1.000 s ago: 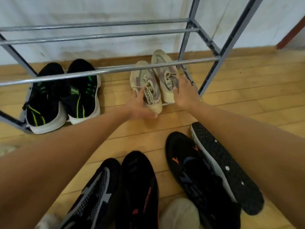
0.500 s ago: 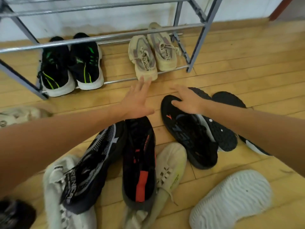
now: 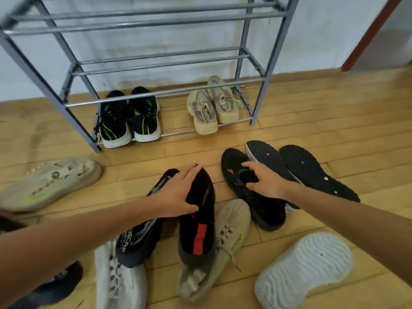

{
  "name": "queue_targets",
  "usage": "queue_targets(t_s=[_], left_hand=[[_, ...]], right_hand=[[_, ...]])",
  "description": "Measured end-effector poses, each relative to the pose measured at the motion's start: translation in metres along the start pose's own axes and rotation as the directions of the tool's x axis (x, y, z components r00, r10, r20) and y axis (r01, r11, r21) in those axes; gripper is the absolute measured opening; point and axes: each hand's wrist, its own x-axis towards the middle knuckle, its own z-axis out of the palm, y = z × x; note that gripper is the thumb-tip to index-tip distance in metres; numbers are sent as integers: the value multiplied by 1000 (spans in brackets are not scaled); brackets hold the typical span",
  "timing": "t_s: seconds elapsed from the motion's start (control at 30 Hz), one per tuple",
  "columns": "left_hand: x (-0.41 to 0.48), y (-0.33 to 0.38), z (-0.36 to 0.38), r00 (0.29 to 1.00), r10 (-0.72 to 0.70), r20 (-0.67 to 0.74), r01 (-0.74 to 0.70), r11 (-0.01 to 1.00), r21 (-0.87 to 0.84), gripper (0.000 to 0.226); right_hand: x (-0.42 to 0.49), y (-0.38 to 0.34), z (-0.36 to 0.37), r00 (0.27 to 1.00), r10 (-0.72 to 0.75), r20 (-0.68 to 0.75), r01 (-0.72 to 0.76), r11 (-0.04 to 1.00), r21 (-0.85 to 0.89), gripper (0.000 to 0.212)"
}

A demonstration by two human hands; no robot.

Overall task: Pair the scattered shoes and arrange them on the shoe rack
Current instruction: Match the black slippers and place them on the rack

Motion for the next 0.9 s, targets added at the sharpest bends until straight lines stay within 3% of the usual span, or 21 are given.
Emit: queue_targets(t_s=[0.23,0.33,0.43,0.53,0.8,0.9], left_hand=[[5,-18,2,994,-88,-63,86,996,-33,107],[8,-14,2,997,-58,-60,57,998,-13,106],[10,-10,4,999,-29,-43,29,1000,-9,104],[12,-7,7,999,-11,-34,11,1000,4,103],[18,2,12,999,31,-23,-32,998,-46,99],[20,7,13,999,30,-25,-32,997,-67,96]], right_hand=[[10,0,18,989,146,-32,-140,979,150,54],[15,13,12,956,270,-112,-271,963,6,68],[14,21,16,926,375,-50,-377,904,-202,91],[15,19,28,910,414,6,-399,881,-253,115],[12,17,21,855,517,-34,-518,854,-49,119],[17,24,21,828,548,-117,-537,836,113,98]])
